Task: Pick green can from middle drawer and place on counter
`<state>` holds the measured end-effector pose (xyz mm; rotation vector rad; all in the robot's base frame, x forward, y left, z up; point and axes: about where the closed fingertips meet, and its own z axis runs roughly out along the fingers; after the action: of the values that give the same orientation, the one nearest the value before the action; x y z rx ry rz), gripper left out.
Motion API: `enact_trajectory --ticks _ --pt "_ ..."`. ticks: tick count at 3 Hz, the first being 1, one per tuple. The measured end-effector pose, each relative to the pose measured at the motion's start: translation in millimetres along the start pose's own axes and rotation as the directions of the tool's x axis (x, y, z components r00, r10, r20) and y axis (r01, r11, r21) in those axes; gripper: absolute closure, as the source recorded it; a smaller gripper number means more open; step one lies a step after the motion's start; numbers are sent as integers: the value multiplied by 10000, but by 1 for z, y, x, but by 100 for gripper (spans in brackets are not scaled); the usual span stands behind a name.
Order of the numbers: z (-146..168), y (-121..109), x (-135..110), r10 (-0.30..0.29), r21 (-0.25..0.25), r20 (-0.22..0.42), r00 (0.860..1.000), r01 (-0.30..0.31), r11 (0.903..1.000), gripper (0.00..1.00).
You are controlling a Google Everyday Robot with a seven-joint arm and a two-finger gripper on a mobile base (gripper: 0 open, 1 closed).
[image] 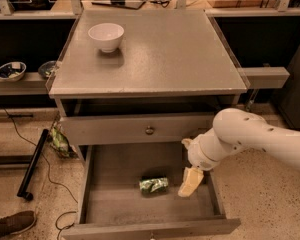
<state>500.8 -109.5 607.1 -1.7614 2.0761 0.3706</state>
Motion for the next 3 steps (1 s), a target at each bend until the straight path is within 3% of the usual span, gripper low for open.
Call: enact_trajectory --ticks 2,3 --pt "64 -16 1 307 -455 732 9968 -274 9986 0" --pt "65 -16 1 312 -462 734 9968 -279 9985 0"
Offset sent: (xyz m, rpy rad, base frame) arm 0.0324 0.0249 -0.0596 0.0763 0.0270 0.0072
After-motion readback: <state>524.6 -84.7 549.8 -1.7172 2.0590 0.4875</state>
